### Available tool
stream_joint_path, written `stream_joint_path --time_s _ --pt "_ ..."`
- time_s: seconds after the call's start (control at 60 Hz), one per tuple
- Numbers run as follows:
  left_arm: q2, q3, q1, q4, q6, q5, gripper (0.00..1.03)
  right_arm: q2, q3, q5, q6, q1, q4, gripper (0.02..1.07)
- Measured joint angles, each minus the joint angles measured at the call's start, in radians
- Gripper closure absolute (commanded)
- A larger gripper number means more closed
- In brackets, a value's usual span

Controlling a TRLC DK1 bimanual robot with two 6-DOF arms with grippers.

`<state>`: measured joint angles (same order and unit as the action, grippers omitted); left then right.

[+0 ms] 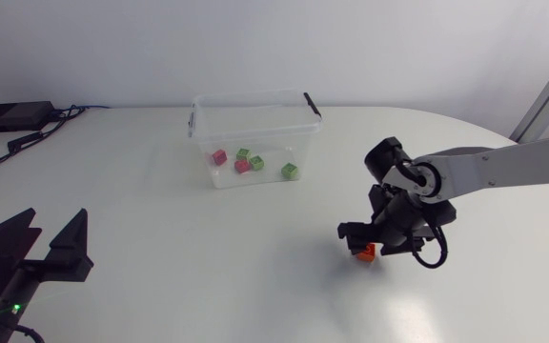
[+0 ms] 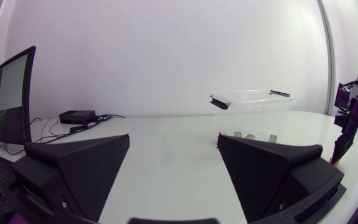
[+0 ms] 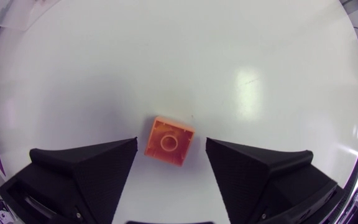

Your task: Place the duplo bricks in the container

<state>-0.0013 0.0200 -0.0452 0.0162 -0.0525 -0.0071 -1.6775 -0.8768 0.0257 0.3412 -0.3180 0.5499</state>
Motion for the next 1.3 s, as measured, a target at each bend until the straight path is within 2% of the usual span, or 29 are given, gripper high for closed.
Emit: stream_joint_path --time_s 0.167,0.25,0.717,0.833,1.05,1.3 --pt "0.0 0.0 0.0 0.0 0.0 0.0 0.04 0.004 0.001 0.011 0.0 0.006 -0.034 0.82" --pt "0.0 0.0 0.0 0.0 0.0 0.0 0.04 0.006 0.002 0.02 0.0 0.003 -0.038 0.88" --pt "0.0 0.0 0.0 0.0 0.0 0.0 0.04 0.068 -0.005 0.027 -0.032 -0.001 -0.039 0.9" --pt "0.0 0.0 0.0 0.0 0.0 0.0 0.04 0.089 -0.147 0.03 -0.057 -0.002 -0.001 0.9" --pt "0.0 0.0 0.0 0.0 0.0 0.0 0.04 0.051 -0.496 0.039 -0.101 -0.022 -0.013 0.9" --pt "0.0 0.0 0.0 0.0 0.0 0.0 0.04 -0.099 -0.71 0.061 -0.118 -0.054 -0.064 0.89"
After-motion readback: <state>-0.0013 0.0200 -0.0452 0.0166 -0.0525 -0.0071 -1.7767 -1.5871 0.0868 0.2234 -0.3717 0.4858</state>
